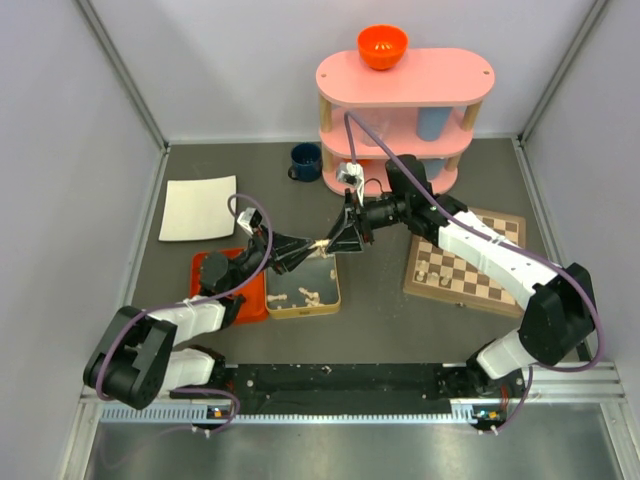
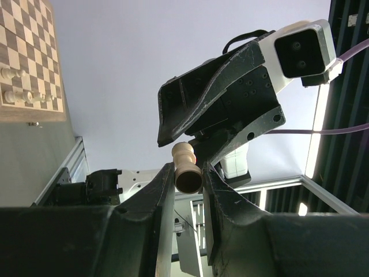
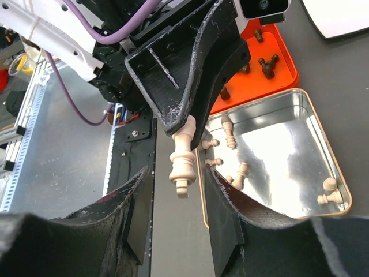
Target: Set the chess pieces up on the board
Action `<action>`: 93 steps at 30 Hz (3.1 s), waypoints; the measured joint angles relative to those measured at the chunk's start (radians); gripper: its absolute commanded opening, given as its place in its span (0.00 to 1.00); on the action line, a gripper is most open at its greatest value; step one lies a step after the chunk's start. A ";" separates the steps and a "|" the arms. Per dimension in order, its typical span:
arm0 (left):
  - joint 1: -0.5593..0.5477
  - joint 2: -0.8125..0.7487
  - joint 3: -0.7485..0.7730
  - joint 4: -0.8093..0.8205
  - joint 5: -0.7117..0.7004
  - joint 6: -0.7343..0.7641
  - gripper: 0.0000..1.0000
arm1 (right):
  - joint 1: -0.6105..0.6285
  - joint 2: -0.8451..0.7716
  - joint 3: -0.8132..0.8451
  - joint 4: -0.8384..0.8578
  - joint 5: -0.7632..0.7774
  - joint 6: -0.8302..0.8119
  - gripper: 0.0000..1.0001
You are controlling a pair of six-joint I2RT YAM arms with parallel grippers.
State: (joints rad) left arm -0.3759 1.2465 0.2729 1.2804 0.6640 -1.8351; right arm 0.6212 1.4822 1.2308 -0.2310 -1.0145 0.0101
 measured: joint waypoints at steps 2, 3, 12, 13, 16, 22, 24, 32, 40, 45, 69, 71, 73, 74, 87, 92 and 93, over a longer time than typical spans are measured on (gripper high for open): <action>0.000 0.000 -0.003 0.000 0.000 0.000 0.00 | 0.000 0.000 0.000 0.000 0.004 0.000 0.38; 0.000 0.000 -0.005 0.000 0.000 0.000 0.00 | 0.000 0.000 0.000 0.000 0.005 0.000 0.35; 0.000 0.000 -0.007 0.000 -0.002 -0.001 0.03 | 0.000 0.000 0.000 -0.001 0.013 -0.001 0.04; 0.000 0.000 -0.007 0.001 -0.002 -0.002 0.08 | 0.000 0.000 0.000 -0.001 0.014 -0.002 0.03; 0.000 0.000 -0.007 0.000 -0.003 0.001 0.37 | 0.000 0.000 0.000 -0.005 0.014 -0.017 0.02; 0.017 0.000 -0.017 -0.001 0.027 0.047 0.98 | -0.032 0.000 0.016 -0.102 0.029 -0.111 0.02; 0.038 -0.010 -0.017 -0.005 0.058 0.088 0.98 | -0.064 -0.006 0.030 -0.154 0.047 -0.158 0.02; 0.103 -0.300 0.270 -0.858 0.074 0.790 0.99 | -0.202 -0.126 0.077 -0.523 0.229 -0.460 0.03; 0.108 -0.455 0.507 -1.480 -0.328 1.498 0.99 | -0.407 -0.318 0.075 -0.849 0.491 -0.650 0.04; 0.108 -0.378 0.499 -1.632 -0.425 1.653 0.99 | -0.591 -0.391 -0.010 -0.953 0.628 -0.718 0.06; 0.108 -0.424 0.488 -1.701 -0.476 1.748 0.99 | -0.723 -0.030 -0.152 -0.967 0.834 -0.727 0.09; 0.108 -0.425 0.488 -1.701 -0.476 1.749 0.99 | -0.723 -0.010 -0.152 -0.959 0.838 -0.723 0.09; 0.108 -0.425 0.488 -1.701 -0.476 1.749 0.99 | -0.722 0.005 -0.152 -0.955 0.841 -0.721 0.10; 0.108 -0.425 0.488 -1.701 -0.476 1.749 0.99 | -0.722 0.010 -0.152 -0.953 0.842 -0.720 0.10; 0.108 -0.424 0.485 -1.701 -0.476 1.752 0.99 | -0.723 0.048 -0.148 -0.929 0.861 -0.713 0.12; 0.108 -0.424 0.485 -1.701 -0.476 1.752 0.99 | -0.723 0.060 -0.136 -0.932 0.863 -0.713 0.13; 0.108 -0.424 0.485 -1.701 -0.476 1.752 0.99 | -0.723 0.061 -0.135 -0.932 0.863 -0.712 0.14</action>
State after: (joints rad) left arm -0.2680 0.8227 0.7582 -0.4202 0.1883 -0.0834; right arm -0.1013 1.5436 1.0958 -1.1633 -0.1516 -0.7021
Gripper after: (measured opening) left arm 0.987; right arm 0.137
